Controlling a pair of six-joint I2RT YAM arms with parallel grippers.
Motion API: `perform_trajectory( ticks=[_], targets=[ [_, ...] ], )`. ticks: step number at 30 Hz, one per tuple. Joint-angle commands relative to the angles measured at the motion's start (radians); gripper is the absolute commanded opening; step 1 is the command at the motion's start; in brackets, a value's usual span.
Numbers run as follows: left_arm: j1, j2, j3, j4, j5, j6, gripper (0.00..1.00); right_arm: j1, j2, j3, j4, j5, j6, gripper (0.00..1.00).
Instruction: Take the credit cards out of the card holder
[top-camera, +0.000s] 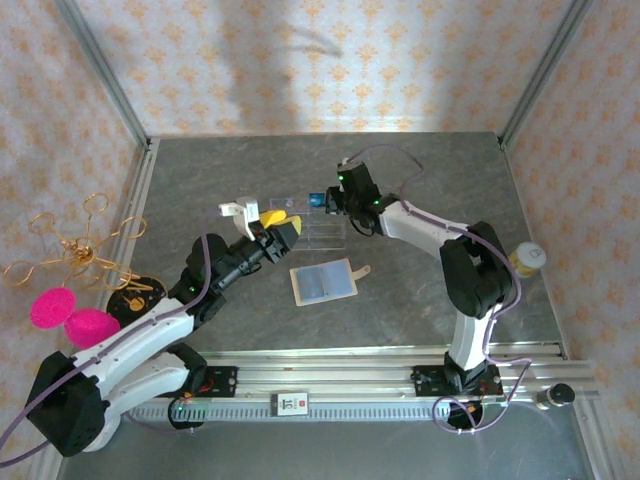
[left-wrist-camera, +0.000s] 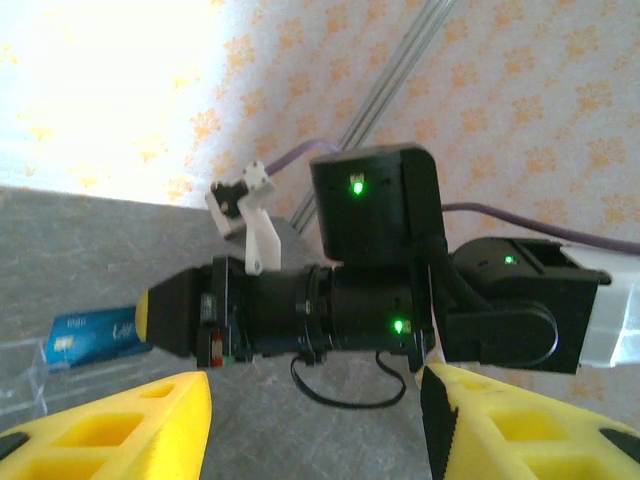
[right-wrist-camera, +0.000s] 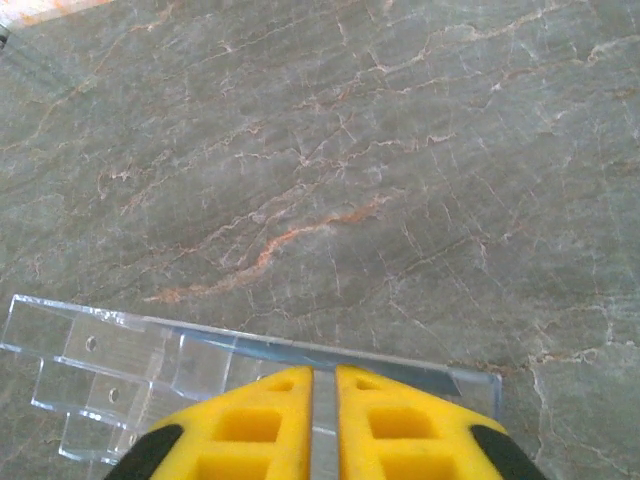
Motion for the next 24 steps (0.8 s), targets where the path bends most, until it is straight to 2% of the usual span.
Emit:
perform_trajectory(
  ticks=[1, 5, 9, 15, 21, 24],
  targets=[
    [-0.006, -0.045, -0.040, 0.001, -0.030, -0.052, 0.57, -0.001, 0.033, 0.039, -0.028, 0.043, 0.002, 0.18],
    [-0.007, -0.090, -0.084, 0.003, -0.041, -0.084, 0.58, 0.001, 0.020, 0.069, -0.040, 0.028, -0.010, 0.27],
    [-0.007, -0.115, -0.106, -0.012, -0.045, -0.111, 0.58, 0.009, -0.065, 0.025, -0.025, 0.021, -0.018, 0.41],
    [-0.007, -0.134, -0.152, -0.024, -0.057, -0.152, 0.57, 0.045, -0.189, -0.101, -0.028, 0.009, -0.013, 0.45],
    [-0.009, -0.150, -0.264, 0.021, -0.086, -0.231, 0.56, 0.243, -0.342, -0.408, 0.053, 0.087, 0.006, 0.46],
    [-0.009, -0.147, -0.275, -0.036, -0.118, -0.241, 0.53, 0.367, -0.356, -0.490, 0.084, 0.129, 0.000, 0.47]
  ],
)
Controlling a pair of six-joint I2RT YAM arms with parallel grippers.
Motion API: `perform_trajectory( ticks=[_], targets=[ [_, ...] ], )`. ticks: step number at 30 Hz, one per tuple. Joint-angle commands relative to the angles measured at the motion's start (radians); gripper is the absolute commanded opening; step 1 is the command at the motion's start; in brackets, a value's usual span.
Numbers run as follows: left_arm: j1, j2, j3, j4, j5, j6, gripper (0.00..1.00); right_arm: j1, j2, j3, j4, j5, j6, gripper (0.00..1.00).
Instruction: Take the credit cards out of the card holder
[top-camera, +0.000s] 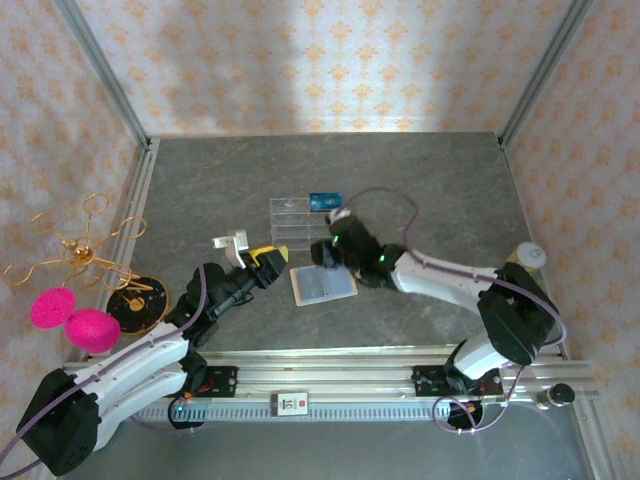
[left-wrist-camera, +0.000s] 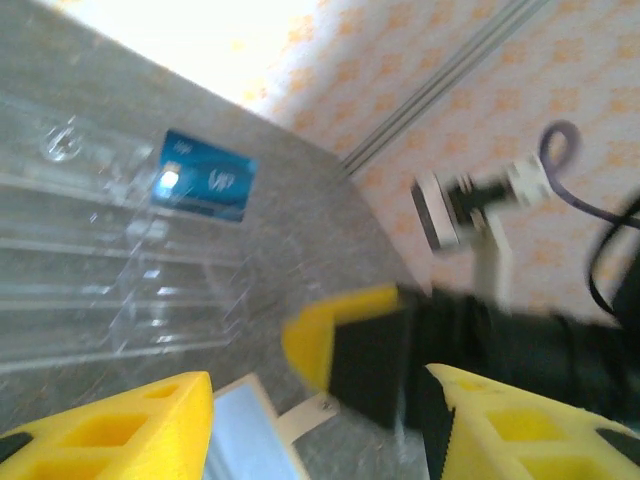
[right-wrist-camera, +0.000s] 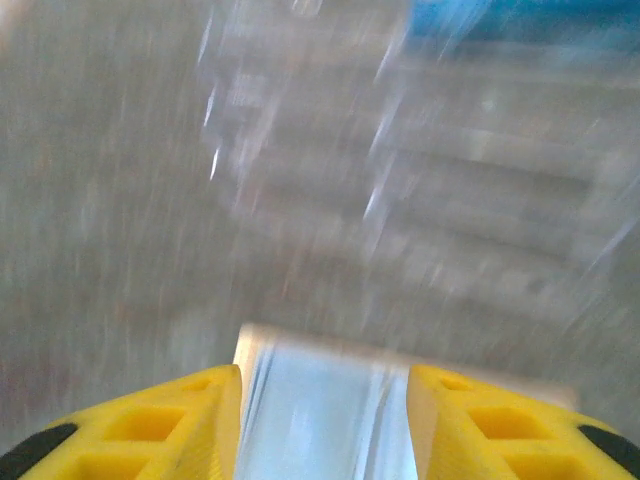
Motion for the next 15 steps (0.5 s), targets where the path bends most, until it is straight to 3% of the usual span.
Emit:
perform_trajectory(
  ticks=[1, 6, 15],
  targets=[
    [-0.008, -0.014, -0.001, -0.041, -0.049, -0.039, 0.51, 0.112, -0.002, -0.053, 0.040, 0.105, -0.006, 0.47],
    [-0.008, -0.014, -0.009, -0.116, -0.069, -0.047, 0.48, 0.210, 0.120, -0.001, 0.010, 0.239, -0.018, 0.48],
    [-0.008, -0.021, -0.045, -0.142, -0.069, -0.045, 0.48, 0.227, 0.276, 0.078, -0.049, 0.324, 0.007, 0.45]
  ],
)
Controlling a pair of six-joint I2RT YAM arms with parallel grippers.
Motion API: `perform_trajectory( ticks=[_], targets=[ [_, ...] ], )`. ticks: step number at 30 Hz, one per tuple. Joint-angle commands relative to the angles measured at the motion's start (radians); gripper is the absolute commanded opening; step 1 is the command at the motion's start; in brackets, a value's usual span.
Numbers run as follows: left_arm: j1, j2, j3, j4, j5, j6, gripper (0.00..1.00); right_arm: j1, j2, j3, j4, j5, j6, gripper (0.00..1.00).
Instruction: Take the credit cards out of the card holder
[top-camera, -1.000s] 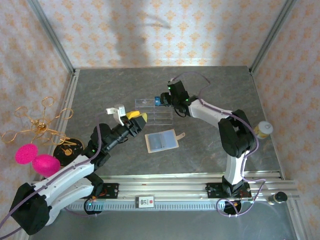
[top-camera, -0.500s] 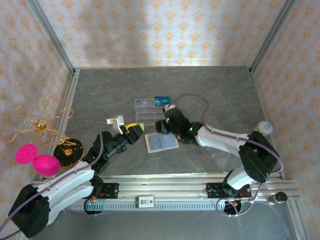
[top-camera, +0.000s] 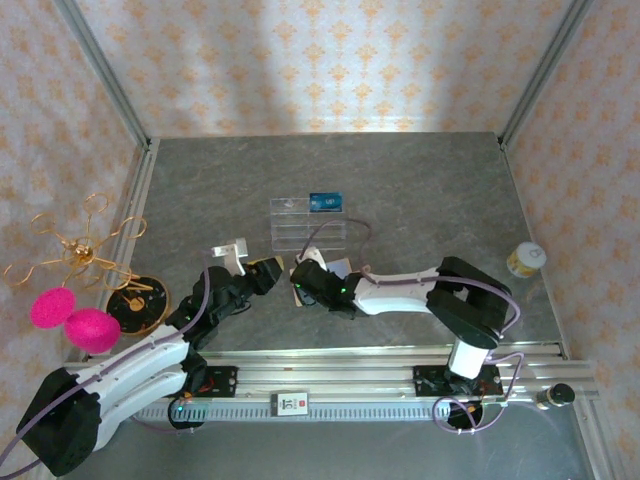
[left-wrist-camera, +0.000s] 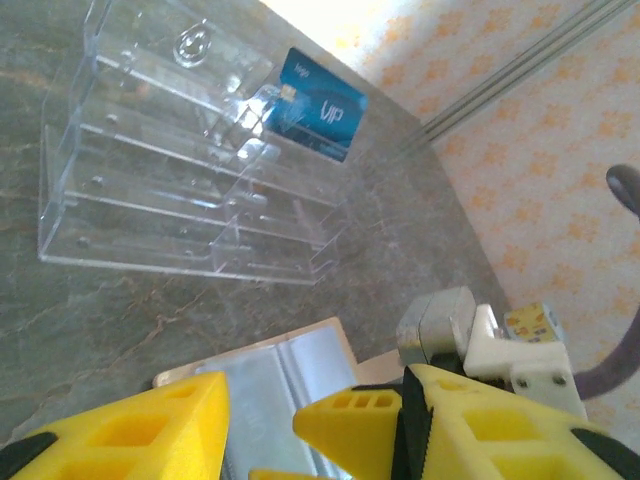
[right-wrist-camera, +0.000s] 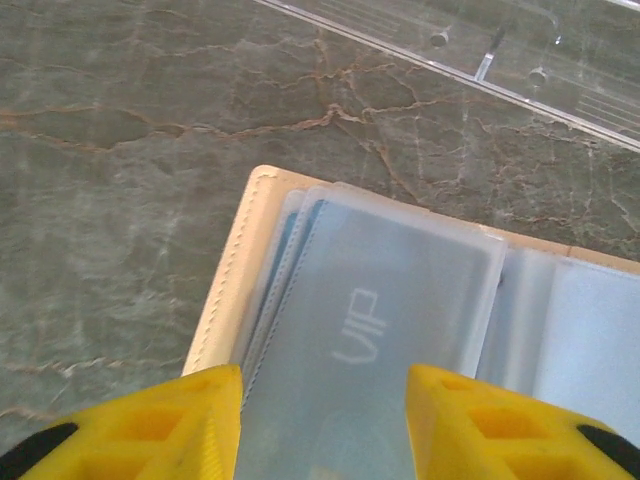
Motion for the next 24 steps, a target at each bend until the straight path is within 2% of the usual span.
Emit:
perform_trajectory(
  ticks=[1, 5, 9, 12, 18, 24],
  targets=[
    [-0.008, -0.019, -0.010, -0.019, -0.015, -0.004, 0.47, 0.007, 0.044, 0.027, -0.051, 0.085, 0.024, 0.43],
    [-0.010, -0.012, 0.003, -0.026, 0.002, 0.012, 0.46, 0.007, 0.068, 0.005, -0.051, 0.073, 0.061, 0.28],
    [-0.017, 0.026, 0.019, -0.039, 0.015, 0.025, 0.43, 0.007, 0.050, -0.025, -0.017, 0.044, 0.099, 0.09],
    [-0.041, 0.086, 0.024, -0.017, 0.019, 0.025, 0.31, 0.007, -0.027, -0.081, 0.067, 0.035, 0.157, 0.00],
    [-0.124, 0.295, 0.077, 0.072, 0.010, 0.027, 0.00, 0.001, -0.189, -0.209, 0.299, -0.057, 0.308, 0.00],
    [-0.177, 0.469, 0.144, 0.144, -0.005, 0.036, 0.00, 0.001, -0.219, -0.267, 0.362, -0.055, 0.405, 0.00]
  ],
)
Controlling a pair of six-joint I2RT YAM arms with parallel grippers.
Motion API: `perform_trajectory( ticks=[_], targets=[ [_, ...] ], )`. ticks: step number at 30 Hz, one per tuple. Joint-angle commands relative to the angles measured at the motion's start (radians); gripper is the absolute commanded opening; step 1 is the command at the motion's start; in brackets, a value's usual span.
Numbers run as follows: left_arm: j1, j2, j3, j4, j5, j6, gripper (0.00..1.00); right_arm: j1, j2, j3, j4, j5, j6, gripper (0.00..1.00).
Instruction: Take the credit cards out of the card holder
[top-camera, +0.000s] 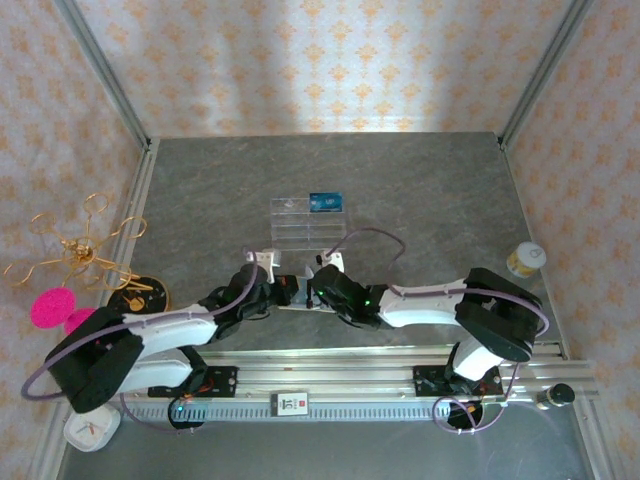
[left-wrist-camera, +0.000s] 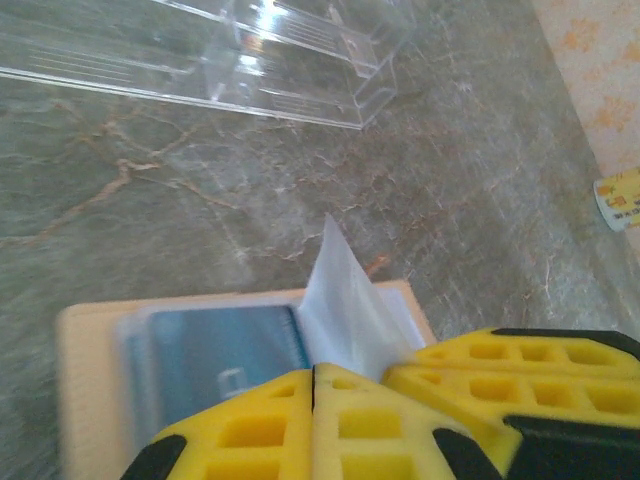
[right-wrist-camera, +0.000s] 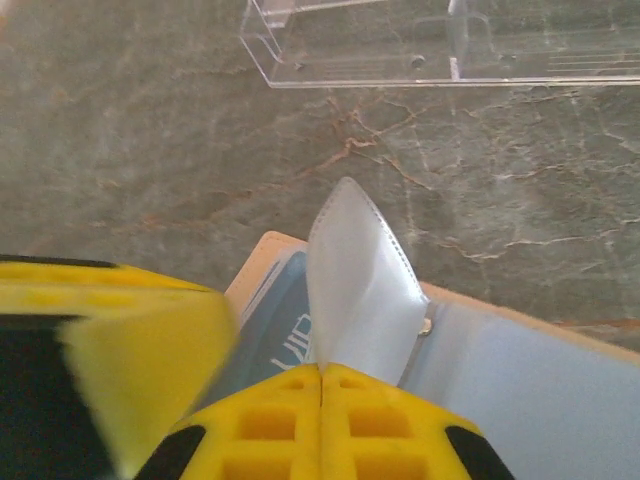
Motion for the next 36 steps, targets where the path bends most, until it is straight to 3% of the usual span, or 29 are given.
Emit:
perform_trajectory(
  ticks=[1, 3, 5, 6, 10, 17, 22, 26, 29, 36],
  targets=[
    [-0.024, 0.066, 0.065, 0.058, -0.019, 0.023, 0.00, -0.001, -0.038, -0.039, 0.068, 0.022, 0.104, 0.01],
    [-0.031, 0.118, 0.098, 0.026, -0.018, 0.028, 0.00, -0.001, -0.070, -0.066, 0.068, 0.064, 0.131, 0.12],
    [-0.044, 0.158, 0.113, 0.040, 0.006, 0.026, 0.00, -0.002, -0.109, -0.091, 0.047, 0.115, 0.160, 0.35],
    [-0.056, 0.178, 0.126, 0.036, 0.016, 0.023, 0.00, -0.001, -0.135, -0.110, 0.035, 0.146, 0.181, 0.41],
    [-0.128, 0.277, 0.200, -0.004, 0.030, 0.028, 0.00, -0.004, -0.251, -0.180, -0.004, 0.232, 0.222, 0.45],
    [-0.160, 0.430, 0.339, -0.109, 0.089, 0.075, 0.00, -0.024, -0.409, -0.245, -0.086, 0.250, 0.200, 0.43],
    [-0.092, 0.226, 0.203, -0.053, 0.038, 0.012, 0.02, -0.064, -0.440, -0.225, -0.052, 0.083, 0.080, 0.39],
    [-0.045, 0.075, 0.119, -0.139, 0.006, 0.027, 0.00, -0.089, -0.346, -0.133, -0.043, -0.117, -0.026, 0.37],
    [-0.036, 0.065, 0.083, -0.197, -0.010, 0.047, 0.00, -0.096, -0.221, -0.055, -0.050, -0.256, -0.060, 0.32],
    [-0.028, 0.128, 0.020, -0.117, -0.014, 0.050, 0.00, -0.125, -0.017, 0.012, -0.021, -0.381, -0.041, 0.26]
  ],
)
